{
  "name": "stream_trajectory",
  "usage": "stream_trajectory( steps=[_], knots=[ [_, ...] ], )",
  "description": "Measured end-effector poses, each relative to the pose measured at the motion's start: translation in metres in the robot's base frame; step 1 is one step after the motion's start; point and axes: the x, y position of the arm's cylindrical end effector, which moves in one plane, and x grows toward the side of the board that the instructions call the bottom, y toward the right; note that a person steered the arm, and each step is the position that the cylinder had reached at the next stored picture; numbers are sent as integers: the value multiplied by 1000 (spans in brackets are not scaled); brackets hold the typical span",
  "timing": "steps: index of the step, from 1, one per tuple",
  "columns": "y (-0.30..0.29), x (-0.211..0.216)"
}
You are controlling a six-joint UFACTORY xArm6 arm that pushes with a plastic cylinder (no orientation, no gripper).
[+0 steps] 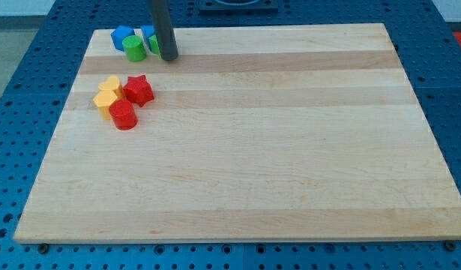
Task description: Point your arm at the green circle
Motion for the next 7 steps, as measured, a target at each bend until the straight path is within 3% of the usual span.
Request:
stream_trajectory(
  steps=[5,7],
  knots=[
    [6,9],
    [-54,14]
  ],
)
